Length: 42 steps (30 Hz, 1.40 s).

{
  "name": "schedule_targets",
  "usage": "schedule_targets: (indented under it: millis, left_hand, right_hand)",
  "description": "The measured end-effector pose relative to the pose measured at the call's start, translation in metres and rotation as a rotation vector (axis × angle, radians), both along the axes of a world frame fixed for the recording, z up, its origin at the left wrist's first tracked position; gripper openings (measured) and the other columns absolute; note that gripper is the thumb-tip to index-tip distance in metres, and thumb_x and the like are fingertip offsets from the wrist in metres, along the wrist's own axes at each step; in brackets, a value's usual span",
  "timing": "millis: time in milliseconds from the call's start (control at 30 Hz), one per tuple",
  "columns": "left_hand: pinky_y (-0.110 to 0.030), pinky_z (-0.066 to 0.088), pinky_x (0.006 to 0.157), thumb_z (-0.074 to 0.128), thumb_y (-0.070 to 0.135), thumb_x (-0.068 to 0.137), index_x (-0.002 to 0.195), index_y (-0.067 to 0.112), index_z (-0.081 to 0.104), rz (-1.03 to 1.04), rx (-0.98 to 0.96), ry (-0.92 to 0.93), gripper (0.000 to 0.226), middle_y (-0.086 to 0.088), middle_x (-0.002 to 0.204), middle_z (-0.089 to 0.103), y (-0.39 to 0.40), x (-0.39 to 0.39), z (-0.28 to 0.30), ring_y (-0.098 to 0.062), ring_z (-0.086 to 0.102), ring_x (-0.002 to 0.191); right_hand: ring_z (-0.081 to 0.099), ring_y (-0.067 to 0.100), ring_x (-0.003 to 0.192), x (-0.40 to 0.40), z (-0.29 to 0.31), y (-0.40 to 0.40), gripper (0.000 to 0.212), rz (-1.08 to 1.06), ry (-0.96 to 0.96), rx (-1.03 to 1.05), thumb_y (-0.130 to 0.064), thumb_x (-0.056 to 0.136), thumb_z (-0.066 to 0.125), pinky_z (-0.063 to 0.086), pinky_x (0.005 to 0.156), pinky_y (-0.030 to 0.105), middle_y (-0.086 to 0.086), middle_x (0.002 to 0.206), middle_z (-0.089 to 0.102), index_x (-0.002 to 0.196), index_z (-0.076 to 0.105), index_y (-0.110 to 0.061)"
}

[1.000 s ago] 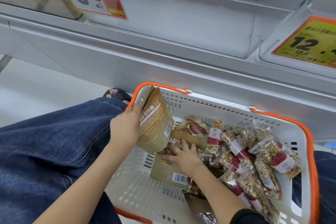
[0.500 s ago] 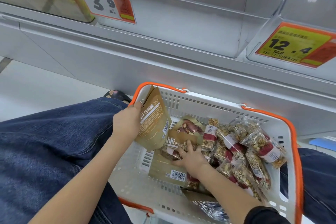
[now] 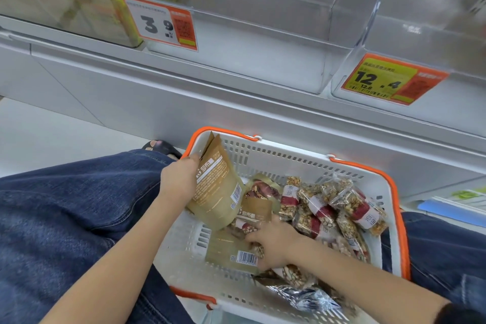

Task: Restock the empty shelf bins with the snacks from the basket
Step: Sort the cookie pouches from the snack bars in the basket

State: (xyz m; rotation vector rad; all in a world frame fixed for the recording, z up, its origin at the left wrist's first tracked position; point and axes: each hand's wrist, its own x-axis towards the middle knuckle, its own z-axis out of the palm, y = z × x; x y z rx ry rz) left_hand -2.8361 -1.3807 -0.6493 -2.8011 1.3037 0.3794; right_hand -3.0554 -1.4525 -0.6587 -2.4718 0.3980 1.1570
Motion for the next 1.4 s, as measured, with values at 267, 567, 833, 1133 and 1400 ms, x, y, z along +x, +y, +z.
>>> schedule_targets:
  millis: [267, 567, 833, 1133, 1400]
  left_hand:
    - [-0.035, 0.044, 0.064, 0.047, 0.008, 0.094, 0.118, 0.014, 0.046, 0.042, -0.043, 0.028, 0.025, -0.006, 0.089, 0.057, 0.005, -0.005, 0.009, -0.028, 0.062, 0.087]
    - [-0.038, 0.047, 0.064, 0.043, 0.004, 0.093, 0.129, 0.014, 0.045, 0.032, -0.079, 0.022, 0.038, -0.011, 0.095, 0.061, 0.009, -0.006, 0.007, -0.031, 0.063, 0.085]
    - [-0.033, 0.041, 0.057, 0.044, 0.008, 0.095, 0.120, 0.012, 0.047, 0.023, -0.052, 0.013, 0.026, -0.004, 0.081, 0.046, 0.009, -0.007, 0.007, -0.029, 0.062, 0.080]
    - [-0.030, 0.038, 0.057, 0.046, 0.010, 0.095, 0.119, 0.012, 0.049, 0.040, -0.052, 0.016, 0.024, -0.009, 0.089, 0.056, 0.007, -0.006, 0.008, -0.028, 0.062, 0.081]
    - [-0.028, 0.038, 0.053, 0.044, 0.009, 0.096, 0.128, 0.015, 0.043, -0.012, 0.013, -0.061, 0.033, -0.004, 0.086, 0.056, 0.007, -0.007, 0.003, -0.020, 0.057, 0.070]
  right_hand:
    - [0.034, 0.024, 0.117, -0.057, 0.085, -0.008, 0.042, -0.313, -0.177, -0.114, -0.047, 0.077, 0.057, 0.043, 0.081, 0.036, -0.012, 0.122, 0.047, 0.118, 0.048, -0.044]
    - [0.020, 0.041, 0.136, -0.125, 0.048, -0.056, 0.053, -0.843, -0.306, -0.425, -0.050, 0.087, 0.052, 0.026, 0.107, 0.049, 0.007, 0.152, 0.027, 0.133, 0.026, -0.052]
    - [-0.010, 0.041, 0.144, -0.129, 0.027, -0.060, 0.069, -0.964, -0.279, -0.345, -0.060, 0.082, 0.056, 0.001, 0.113, 0.055, 0.019, 0.158, 0.001, 0.137, 0.014, -0.060]
    - [0.005, 0.019, 0.147, -0.119, 0.051, -0.055, 0.048, -0.903, -0.350, -0.665, -0.050, 0.092, 0.044, 0.018, 0.114, 0.057, -0.007, 0.159, 0.013, 0.138, 0.043, -0.034]
    - [0.060, 0.015, 0.100, -0.057, 0.039, -0.037, 0.029, -0.650, -0.706, -0.253, -0.015, 0.092, 0.054, 0.052, 0.086, 0.030, 0.000, 0.117, 0.063, 0.120, 0.057, -0.019]
